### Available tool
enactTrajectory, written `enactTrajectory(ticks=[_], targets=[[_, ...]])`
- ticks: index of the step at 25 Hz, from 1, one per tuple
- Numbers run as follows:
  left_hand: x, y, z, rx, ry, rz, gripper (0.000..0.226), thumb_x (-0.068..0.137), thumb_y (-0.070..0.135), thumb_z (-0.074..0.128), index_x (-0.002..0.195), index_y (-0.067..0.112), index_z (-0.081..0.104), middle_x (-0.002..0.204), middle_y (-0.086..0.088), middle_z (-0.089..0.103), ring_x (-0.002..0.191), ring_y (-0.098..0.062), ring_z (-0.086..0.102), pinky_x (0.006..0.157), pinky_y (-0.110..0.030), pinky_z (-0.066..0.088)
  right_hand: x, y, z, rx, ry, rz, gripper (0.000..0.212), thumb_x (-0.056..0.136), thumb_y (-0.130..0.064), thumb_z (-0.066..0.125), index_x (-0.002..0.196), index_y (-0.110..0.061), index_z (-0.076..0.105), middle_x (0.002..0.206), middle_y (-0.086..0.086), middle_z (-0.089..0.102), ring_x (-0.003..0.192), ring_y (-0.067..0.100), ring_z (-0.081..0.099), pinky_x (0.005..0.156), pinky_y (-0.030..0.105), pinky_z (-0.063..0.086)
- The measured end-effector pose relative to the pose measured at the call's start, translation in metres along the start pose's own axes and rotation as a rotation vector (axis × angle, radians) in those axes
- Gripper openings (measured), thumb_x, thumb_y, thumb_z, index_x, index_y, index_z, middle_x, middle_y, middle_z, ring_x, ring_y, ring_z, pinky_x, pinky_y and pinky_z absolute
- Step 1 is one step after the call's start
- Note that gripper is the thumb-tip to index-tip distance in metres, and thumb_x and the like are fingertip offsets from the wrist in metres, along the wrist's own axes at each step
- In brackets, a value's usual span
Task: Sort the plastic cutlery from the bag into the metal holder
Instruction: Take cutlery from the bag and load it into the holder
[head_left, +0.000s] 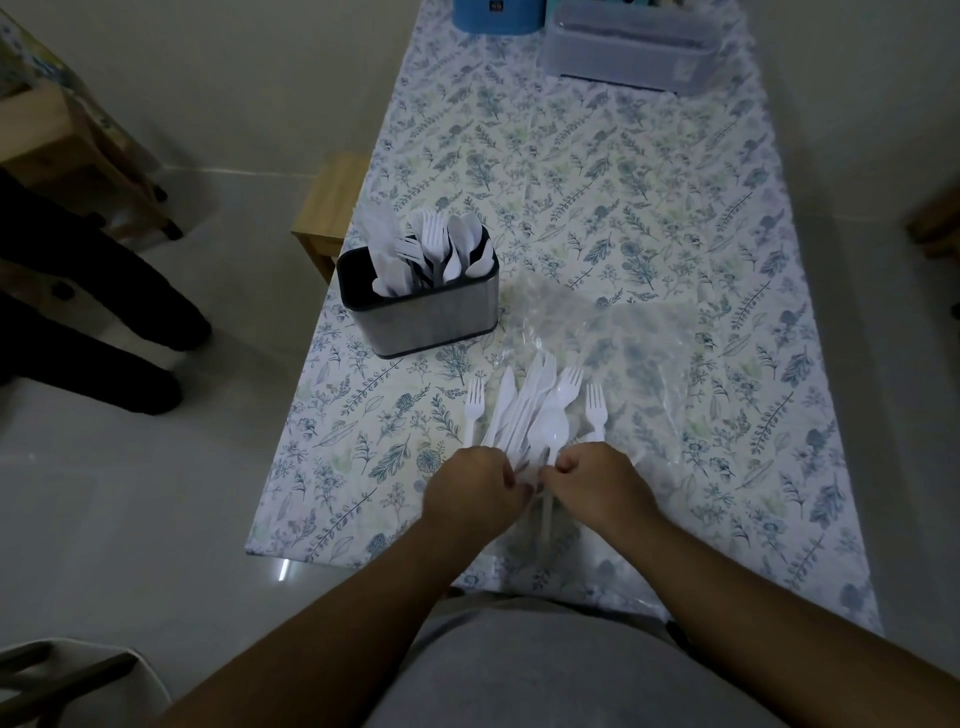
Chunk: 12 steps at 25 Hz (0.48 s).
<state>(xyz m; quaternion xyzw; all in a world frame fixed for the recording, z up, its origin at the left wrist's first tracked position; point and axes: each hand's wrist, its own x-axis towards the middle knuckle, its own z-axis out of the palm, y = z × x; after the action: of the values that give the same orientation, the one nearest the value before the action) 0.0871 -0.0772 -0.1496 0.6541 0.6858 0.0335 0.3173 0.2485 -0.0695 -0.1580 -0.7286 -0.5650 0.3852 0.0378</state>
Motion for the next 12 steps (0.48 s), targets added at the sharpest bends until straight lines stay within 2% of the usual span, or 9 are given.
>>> enactTrajectory(ticks=[2,5,9,12], targets=[[0.000,-0.002,0.001,-0.016,-0.012,-0.009,0.026,0.085,0.040,0.068,0.080,0.015,0.074,0.070,0.000,0.070,0.066,-0.017,0.066,0.064,-0.031,0.059,-0.003,0.004,-0.002,0.114,0.059,0.024,0.039,0.078,-0.035,0.066,0.050,-0.020,0.042,0.046,-0.007,0.040,0.047,0.013,0.042,0.053,0.031,0.038],[-0.001,-0.005,0.005,-0.087,0.032,-0.012,0.023,0.087,0.034,0.066,0.080,0.014,0.074,0.068,0.000,0.069,0.063,-0.016,0.066,0.065,-0.035,0.060,-0.013,0.014,-0.008,0.238,0.173,0.035,0.034,0.083,-0.031,0.067,0.057,-0.021,0.047,0.051,-0.006,0.048,0.050,0.013,0.046,0.054,0.030,0.040],[-0.002,0.000,0.009,-0.070,0.016,-0.012,0.029,0.084,0.047,0.070,0.084,0.018,0.072,0.075,0.003,0.070,0.071,-0.016,0.067,0.068,-0.030,0.057,-0.023,0.024,-0.007,0.293,0.263,-0.002,0.043,0.087,-0.037,0.071,0.059,-0.018,0.044,0.053,-0.004,0.048,0.050,0.012,0.045,0.053,0.032,0.043],[-0.002,0.004,0.011,-0.104,0.016,0.040,0.021,0.085,0.039,0.070,0.089,0.019,0.073,0.080,0.003,0.071,0.075,-0.016,0.066,0.071,-0.032,0.058,-0.025,0.020,-0.005,0.254,0.270,-0.077,0.045,0.089,-0.040,0.069,0.058,-0.021,0.042,0.050,-0.005,0.045,0.048,0.012,0.042,0.051,0.033,0.042]])
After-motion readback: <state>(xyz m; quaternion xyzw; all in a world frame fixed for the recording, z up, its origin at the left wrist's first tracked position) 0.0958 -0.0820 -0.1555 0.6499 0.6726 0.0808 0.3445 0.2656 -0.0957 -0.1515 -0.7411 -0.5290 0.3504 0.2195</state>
